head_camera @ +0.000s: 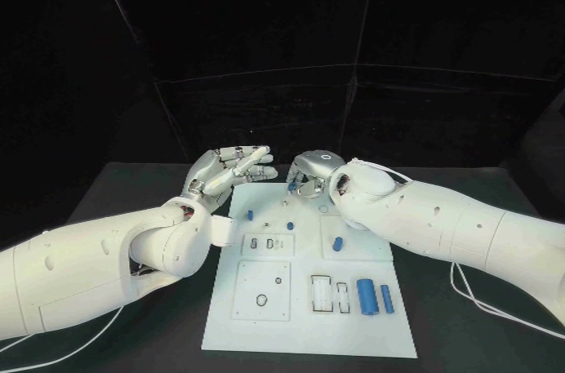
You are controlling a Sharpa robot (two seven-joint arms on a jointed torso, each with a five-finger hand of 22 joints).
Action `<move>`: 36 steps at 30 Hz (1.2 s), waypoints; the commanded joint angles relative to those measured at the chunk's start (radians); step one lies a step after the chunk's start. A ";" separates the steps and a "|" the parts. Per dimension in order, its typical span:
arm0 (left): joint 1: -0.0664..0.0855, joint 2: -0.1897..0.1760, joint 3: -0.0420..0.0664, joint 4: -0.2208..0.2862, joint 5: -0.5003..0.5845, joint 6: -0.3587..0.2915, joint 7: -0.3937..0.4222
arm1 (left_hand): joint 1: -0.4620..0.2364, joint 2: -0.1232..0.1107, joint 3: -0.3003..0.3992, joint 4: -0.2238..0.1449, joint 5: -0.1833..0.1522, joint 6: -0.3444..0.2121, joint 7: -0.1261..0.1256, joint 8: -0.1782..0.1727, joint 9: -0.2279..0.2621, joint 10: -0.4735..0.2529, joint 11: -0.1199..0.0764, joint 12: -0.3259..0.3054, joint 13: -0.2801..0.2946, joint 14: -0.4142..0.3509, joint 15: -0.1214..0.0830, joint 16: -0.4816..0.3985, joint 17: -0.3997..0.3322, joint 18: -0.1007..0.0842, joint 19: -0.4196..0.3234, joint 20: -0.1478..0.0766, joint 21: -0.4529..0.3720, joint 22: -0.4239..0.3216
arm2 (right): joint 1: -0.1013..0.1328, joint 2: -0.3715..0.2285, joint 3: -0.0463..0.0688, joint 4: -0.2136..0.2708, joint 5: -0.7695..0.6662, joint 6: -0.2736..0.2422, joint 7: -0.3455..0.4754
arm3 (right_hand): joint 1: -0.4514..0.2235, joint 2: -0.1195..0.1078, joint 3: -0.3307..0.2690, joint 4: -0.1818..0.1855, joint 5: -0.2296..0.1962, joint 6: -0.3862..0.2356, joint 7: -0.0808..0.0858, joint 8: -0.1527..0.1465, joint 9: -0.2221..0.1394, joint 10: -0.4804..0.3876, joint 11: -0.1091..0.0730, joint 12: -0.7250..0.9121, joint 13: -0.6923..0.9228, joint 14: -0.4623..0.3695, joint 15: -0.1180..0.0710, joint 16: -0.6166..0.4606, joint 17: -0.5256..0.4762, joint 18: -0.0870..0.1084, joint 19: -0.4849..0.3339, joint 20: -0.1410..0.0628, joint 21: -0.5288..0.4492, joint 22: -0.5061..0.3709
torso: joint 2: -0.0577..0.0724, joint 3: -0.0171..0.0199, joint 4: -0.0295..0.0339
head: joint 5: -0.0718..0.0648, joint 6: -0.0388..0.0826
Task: Assemble the parts on the task board
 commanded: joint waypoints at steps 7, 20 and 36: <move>0.004 0.002 0.001 0.005 -0.007 0.012 0.006 | 0.000 0.008 0.000 -0.007 0.004 0.001 0.008 -0.005 -0.001 0.002 0.005 -0.006 -0.002 -0.002 0.005 -0.006 -0.001 0.013 0.005 -0.002 -0.005 -0.001 | 0.003 0.027 0.001 -0.028 0.001 0.047 0.001 | -0.003 -0.012 0.006 0.007 -0.018 -0.002 0.003 -0.005 -0.001 -0.002 0.007 -0.005 0.000 0.019 -0.003 0.005 -0.001 -0.011 0.002 0.004 0.005 0.002 | 0.001 0.0003 -0.0019 | 0.000 -0.004; 0.006 0.002 0.001 0.006 -0.007 0.013 0.006 | -0.001 0.008 -0.001 -0.008 0.004 0.001 0.008 -0.006 -0.001 0.002 0.005 -0.007 -0.002 -0.002 0.005 -0.008 -0.001 0.013 0.006 -0.001 -0.005 -0.002 | 0.003 0.049 0.001 -0.055 0.001 0.072 -0.013 | -0.011 -0.026 0.012 0.020 -0.033 -0.022 0.010 -0.014 -0.004 -0.025 0.015 -0.020 -0.005 0.012 0.003 -0.001 -0.019 -0.008 -0.011 0.008 0.001 -0.009 | 0.001 0.0001 -0.0021 | 0.003 -0.007; 0.007 -0.008 0.001 0.004 -0.007 0.016 0.004 | -0.002 0.008 -0.002 -0.009 0.004 0.001 0.008 -0.007 -0.001 0.001 0.006 -0.008 -0.002 -0.002 0.005 -0.009 -0.002 0.013 0.007 -0.001 -0.006 -0.002 | 0.006 -0.062 0.001 0.066 0.027 -0.038 -0.030 | 0.005 -0.085 -0.066 0.071 -0.034 -0.224 0.031 -0.005 0.001 -0.217 0.046 0.022 -0.010 -0.032 0.028 -0.129 -0.210 0.029 -0.139 0.033 -0.113 -0.204 | -0.001 0.0008 -0.0064 | 0.003 -0.002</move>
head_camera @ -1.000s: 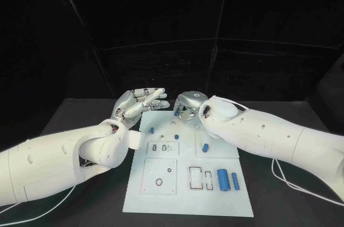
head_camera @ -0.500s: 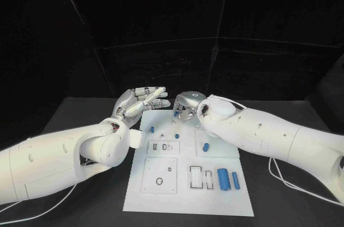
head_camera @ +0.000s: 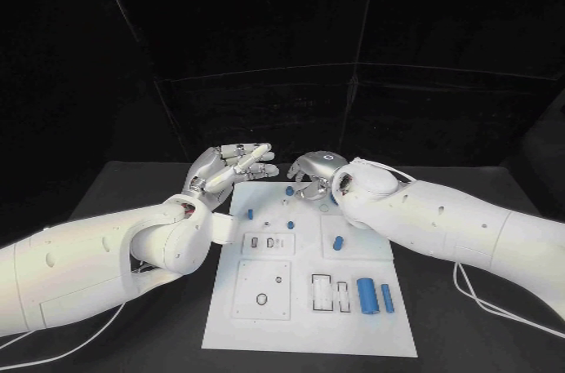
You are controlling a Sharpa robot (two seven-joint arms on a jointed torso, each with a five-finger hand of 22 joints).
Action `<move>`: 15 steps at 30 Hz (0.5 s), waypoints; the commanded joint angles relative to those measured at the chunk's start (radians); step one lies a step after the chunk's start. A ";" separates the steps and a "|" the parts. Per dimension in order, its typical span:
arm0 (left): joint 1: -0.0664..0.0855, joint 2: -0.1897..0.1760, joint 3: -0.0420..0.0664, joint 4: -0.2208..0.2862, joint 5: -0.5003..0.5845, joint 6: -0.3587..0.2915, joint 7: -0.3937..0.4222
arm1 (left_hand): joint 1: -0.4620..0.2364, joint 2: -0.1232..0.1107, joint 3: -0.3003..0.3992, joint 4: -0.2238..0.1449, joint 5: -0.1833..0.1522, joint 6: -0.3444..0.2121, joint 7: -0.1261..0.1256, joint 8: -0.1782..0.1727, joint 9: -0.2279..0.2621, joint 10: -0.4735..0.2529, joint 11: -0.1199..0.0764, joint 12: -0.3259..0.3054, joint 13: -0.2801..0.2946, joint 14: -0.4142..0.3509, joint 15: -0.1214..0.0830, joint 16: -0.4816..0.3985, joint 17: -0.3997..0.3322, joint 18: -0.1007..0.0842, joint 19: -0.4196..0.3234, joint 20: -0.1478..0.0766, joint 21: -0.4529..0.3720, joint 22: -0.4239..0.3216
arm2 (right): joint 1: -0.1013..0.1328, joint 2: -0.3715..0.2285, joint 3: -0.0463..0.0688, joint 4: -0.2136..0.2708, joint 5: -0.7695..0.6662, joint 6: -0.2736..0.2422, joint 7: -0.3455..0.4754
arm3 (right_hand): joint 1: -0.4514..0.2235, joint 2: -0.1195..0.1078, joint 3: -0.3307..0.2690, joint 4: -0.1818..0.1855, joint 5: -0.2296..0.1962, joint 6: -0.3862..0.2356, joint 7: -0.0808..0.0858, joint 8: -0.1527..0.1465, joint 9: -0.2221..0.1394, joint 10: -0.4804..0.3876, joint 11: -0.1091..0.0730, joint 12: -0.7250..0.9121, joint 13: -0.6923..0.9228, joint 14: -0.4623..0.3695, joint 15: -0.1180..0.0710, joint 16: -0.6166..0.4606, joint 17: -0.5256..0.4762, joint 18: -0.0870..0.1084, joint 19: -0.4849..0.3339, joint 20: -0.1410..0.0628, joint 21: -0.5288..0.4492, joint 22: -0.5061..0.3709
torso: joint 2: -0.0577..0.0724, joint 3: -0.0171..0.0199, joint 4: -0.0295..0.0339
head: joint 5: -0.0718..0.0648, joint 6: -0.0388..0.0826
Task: Assemble the parts on the task board
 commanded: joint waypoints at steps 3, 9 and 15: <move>0.003 -0.008 0.001 0.002 -0.006 0.013 0.006 | -0.001 0.008 0.001 -0.006 0.004 0.001 0.009 -0.004 -0.002 0.001 0.006 -0.004 -0.002 -0.002 0.005 -0.005 -0.002 0.013 0.007 -0.001 -0.006 -0.001 | 0.009 -0.113 0.001 0.116 0.074 -0.087 -0.030 | 0.005 0.005 -0.016 0.022 0.032 0.061 0.010 0.018 0.008 0.075 0.001 0.054 0.010 0.029 0.000 0.047 0.060 0.002 0.058 0.001 0.036 0.067 | -0.002 -0.0008 -0.0053 | -0.009 0.006; 0.003 -0.014 0.001 0.000 -0.006 0.015 0.005 | -0.002 0.009 0.000 -0.007 0.004 0.000 0.009 -0.004 -0.002 0.001 0.006 -0.005 -0.002 -0.003 0.006 -0.006 -0.002 0.013 0.007 -0.001 -0.006 -0.002 | 0.011 -0.258 0.010 0.233 0.179 -0.059 -0.092 | -0.054 -0.026 -0.061 0.095 0.073 0.089 -0.018 0.022 0.007 0.264 -0.041 0.169 0.061 0.053 -0.029 0.117 0.147 -0.017 0.129 -0.018 0.093 0.167 | -0.006 -0.0001 -0.0189 | -0.009 0.010; 0.003 -0.012 0.001 -0.006 -0.006 0.017 0.005 | -0.002 0.009 0.000 -0.007 0.004 0.000 0.009 -0.005 -0.002 0.001 0.006 -0.006 -0.002 -0.003 0.006 -0.006 -0.002 0.013 0.007 -0.001 -0.007 -0.002 | 0.012 -0.328 0.014 0.246 0.243 0.004 -0.146 | 0.001 -0.049 -0.266 0.252 0.164 0.084 -0.039 0.034 0.005 0.251 -0.064 0.477 0.336 0.078 -0.050 0.269 0.355 -0.047 0.210 -0.060 0.163 0.293 | -0.006 0.0010 -0.0246 | -0.009 0.011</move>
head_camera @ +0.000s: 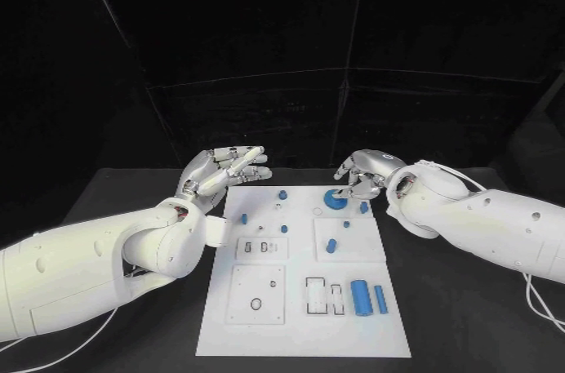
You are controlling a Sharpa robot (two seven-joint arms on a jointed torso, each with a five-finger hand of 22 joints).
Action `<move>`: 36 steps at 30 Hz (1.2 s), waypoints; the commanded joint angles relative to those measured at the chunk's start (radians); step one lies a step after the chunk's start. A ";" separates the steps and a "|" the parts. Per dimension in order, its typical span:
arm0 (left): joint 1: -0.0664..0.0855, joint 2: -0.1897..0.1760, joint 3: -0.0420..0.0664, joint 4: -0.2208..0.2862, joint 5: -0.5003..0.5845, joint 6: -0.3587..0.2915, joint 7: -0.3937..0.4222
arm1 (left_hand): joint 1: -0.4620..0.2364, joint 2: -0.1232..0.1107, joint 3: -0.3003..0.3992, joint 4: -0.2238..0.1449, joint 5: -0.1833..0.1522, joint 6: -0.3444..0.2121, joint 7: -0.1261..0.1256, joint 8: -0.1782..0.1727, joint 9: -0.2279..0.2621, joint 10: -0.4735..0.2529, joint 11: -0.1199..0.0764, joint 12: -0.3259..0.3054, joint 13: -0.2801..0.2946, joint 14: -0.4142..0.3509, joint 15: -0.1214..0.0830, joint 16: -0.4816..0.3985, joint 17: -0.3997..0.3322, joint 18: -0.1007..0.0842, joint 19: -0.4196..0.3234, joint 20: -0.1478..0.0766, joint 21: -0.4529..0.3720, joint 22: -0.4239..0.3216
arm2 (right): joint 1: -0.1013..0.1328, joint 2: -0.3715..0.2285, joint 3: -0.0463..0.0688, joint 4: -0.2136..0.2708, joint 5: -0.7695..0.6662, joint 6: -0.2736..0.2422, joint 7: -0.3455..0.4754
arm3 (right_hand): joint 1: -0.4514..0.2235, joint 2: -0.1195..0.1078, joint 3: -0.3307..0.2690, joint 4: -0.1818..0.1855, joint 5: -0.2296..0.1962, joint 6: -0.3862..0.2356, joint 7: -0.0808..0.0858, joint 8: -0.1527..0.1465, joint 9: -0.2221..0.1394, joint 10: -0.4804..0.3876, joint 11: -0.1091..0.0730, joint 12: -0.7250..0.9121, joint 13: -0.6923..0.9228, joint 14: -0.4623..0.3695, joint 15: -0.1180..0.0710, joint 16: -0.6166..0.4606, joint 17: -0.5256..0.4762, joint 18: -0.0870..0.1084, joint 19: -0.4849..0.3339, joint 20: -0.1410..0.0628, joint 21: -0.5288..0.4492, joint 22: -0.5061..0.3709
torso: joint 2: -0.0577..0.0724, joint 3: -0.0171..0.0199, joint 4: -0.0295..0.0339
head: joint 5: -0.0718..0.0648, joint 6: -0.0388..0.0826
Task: Assemble the parts on the task board
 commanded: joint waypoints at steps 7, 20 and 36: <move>0.002 0.009 0.001 -0.012 -0.006 0.019 0.004 | -0.002 0.009 0.000 -0.007 0.004 0.000 0.009 -0.005 -0.001 0.001 0.006 -0.006 -0.001 -0.003 0.006 -0.006 -0.001 0.013 0.007 -0.001 -0.007 -0.001 | 0.002 0.006 0.003 -0.040 0.123 0.111 -0.083 | 0.117 0.026 -0.149 0.114 0.021 -0.035 0.005 0.020 -0.003 -0.034 0.009 0.478 0.503 0.053 0.013 0.149 0.240 -0.036 0.050 0.021 0.048 0.092 | 0.003 0.0047 -0.0026 | 0.004 -0.002; 0.002 0.015 0.001 -0.023 -0.006 0.021 0.003 | -0.003 0.009 -0.001 -0.008 0.004 0.000 0.008 -0.006 -0.001 0.001 0.006 -0.007 -0.001 -0.003 0.006 -0.008 -0.001 0.013 0.007 -0.001 -0.008 -0.002 | 0.001 0.062 0.002 -0.087 0.097 0.155 -0.087 | 0.179 0.054 -0.187 0.102 0.005 -0.051 0.018 0.041 -0.002 0.136 0.022 0.870 0.964 0.071 0.025 0.219 0.381 -0.047 0.079 0.037 0.075 0.147 | 0.004 0.0066 -0.0008 | 0.003 -0.008; 0.002 0.017 0.001 -0.027 -0.006 0.023 0.002 | -0.004 0.011 -0.002 -0.010 0.004 0.001 0.008 -0.007 -0.001 0.002 0.006 -0.008 -0.001 -0.006 0.007 -0.011 -0.002 0.012 0.007 0.000 -0.010 -0.003 | 0.000 0.086 0.002 -0.095 0.046 0.154 -0.087 | 0.195 0.080 -0.197 0.073 -0.006 -0.047 0.022 0.056 -0.002 0.209 0.028 0.984 1.108 0.086 0.033 0.256 0.465 -0.058 0.114 0.045 0.100 0.202 | 0.004 0.0061 0.0003 | 0.003 -0.010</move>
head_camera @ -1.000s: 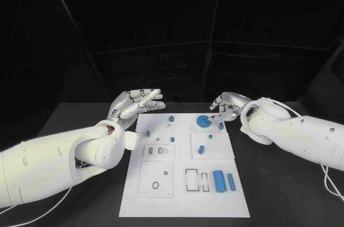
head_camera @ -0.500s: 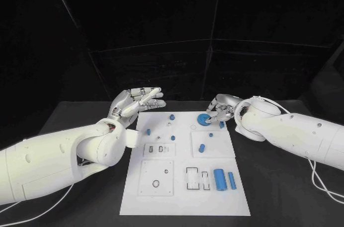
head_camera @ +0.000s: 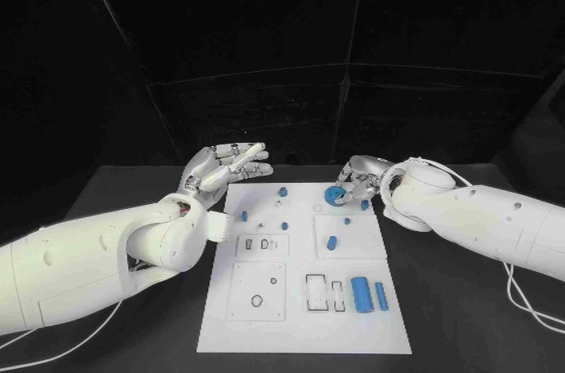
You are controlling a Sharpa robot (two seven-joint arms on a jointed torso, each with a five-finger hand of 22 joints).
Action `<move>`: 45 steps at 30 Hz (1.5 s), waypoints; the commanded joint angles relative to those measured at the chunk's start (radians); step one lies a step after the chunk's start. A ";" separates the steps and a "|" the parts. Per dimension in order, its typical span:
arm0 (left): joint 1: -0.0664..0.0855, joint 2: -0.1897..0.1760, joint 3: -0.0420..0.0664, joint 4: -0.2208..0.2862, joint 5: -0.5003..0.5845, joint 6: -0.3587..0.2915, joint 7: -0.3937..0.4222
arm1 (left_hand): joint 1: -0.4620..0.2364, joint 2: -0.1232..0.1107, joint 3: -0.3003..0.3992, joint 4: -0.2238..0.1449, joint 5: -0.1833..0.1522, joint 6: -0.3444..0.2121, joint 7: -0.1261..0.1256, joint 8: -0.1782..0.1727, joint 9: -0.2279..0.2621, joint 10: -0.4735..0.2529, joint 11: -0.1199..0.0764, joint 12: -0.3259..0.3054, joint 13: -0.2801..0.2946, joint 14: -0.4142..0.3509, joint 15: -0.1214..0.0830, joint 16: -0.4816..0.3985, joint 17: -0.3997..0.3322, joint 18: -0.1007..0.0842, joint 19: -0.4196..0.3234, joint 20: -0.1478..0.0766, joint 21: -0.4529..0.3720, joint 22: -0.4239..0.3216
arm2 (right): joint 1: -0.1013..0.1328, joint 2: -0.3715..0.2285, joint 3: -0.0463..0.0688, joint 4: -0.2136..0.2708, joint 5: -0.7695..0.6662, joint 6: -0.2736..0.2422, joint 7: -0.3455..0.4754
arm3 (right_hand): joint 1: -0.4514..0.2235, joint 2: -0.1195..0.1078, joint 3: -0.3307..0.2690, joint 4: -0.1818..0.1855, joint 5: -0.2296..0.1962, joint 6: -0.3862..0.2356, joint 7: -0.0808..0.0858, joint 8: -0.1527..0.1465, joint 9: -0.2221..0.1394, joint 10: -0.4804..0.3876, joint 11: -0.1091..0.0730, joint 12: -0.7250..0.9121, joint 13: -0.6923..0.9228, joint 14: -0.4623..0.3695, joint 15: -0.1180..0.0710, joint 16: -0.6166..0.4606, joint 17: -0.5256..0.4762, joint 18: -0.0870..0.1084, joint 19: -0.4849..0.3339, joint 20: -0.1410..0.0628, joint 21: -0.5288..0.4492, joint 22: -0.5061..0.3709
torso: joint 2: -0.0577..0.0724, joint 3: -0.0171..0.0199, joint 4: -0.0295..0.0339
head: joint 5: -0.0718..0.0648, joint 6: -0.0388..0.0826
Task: Assemble the parts on the task board
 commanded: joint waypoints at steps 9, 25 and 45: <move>0.002 0.003 0.001 0.000 -0.006 0.016 0.003 | 0.000 0.007 0.000 -0.008 0.004 0.001 0.008 -0.004 -0.001 0.002 0.006 -0.004 -0.001 -0.003 0.003 -0.005 -0.001 0.012 0.006 0.000 -0.007 -0.002 | 0.001 0.018 0.001 -0.013 -0.045 0.011 -0.008 | 0.013 0.027 0.009 -0.019 -0.022 0.022 -0.001 0.019 0.001 0.019 -0.006 0.012 0.129 0.090 0.006 0.007 0.179 -0.023 0.013 0.000 0.010 0.098 | 0.000 0.0000 0.0008 | -0.002 -0.002; 0.002 0.001 0.001 0.001 -0.006 0.019 -0.002 | -0.001 0.008 -0.001 -0.008 0.004 0.001 0.008 -0.005 -0.001 0.002 0.006 -0.005 -0.001 -0.004 0.004 -0.006 -0.001 0.012 0.006 0.000 -0.008 -0.002 | -0.001 0.021 0.000 -0.008 -0.128 0.009 -0.043 | 0.068 0.072 0.097 -0.081 -0.084 0.079 -0.011 0.026 -0.003 0.028 -0.016 0.020 0.143 0.092 -0.003 0.011 0.190 -0.028 0.027 -0.008 0.020 0.120 | 0.000 0.0003 0.0009 | -0.002 -0.006; 0.002 0.000 0.001 0.001 -0.006 0.029 -0.007 | -0.001 0.009 -0.001 -0.010 0.004 0.002 0.008 -0.006 -0.001 0.003 0.006 -0.006 -0.001 -0.005 0.004 -0.009 -0.002 0.012 0.005 0.000 -0.010 -0.003 | -0.002 0.035 0.002 0.165 -0.204 -0.211 -0.068 | -0.015 0.060 0.179 -0.070 0.019 0.117 -0.023 0.006 -0.005 0.037 -0.027 0.022 0.153 0.091 -0.012 0.009 0.188 -0.040 0.067 -0.017 0.042 0.174 | 0.001 0.0011 0.0037 | -0.005 -0.004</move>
